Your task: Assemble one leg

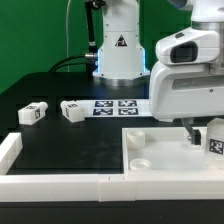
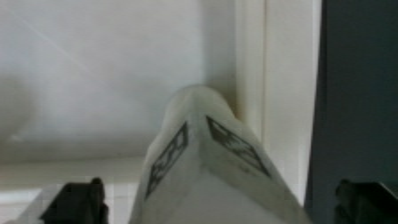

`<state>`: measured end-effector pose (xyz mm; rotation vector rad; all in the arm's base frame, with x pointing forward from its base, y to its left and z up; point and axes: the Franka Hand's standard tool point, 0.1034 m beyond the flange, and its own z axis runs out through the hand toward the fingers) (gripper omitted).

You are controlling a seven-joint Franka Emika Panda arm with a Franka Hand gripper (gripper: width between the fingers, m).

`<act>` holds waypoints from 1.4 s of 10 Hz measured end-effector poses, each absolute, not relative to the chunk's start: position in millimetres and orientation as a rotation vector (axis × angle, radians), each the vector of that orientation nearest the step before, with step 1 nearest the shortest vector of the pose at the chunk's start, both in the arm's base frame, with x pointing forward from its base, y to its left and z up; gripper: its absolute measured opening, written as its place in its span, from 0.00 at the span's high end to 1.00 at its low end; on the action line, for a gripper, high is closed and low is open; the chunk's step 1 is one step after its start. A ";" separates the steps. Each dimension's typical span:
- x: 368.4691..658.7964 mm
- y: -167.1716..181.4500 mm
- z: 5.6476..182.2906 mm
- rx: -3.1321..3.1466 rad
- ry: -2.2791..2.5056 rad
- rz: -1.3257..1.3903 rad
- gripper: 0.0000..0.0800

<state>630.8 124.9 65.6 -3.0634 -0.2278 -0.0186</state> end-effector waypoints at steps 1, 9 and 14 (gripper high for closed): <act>631.0 125.5 66.4 -3.053 -0.391 -0.021 0.19; 633.1 119.9 66.7 -2.941 -1.064 0.037 0.34; 633.1 122.3 66.4 -3.109 -0.376 0.036 0.64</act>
Offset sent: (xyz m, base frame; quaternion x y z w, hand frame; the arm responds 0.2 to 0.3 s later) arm 0.0048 0.0010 -0.0021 -0.0144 -0.0392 -0.2974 0.9538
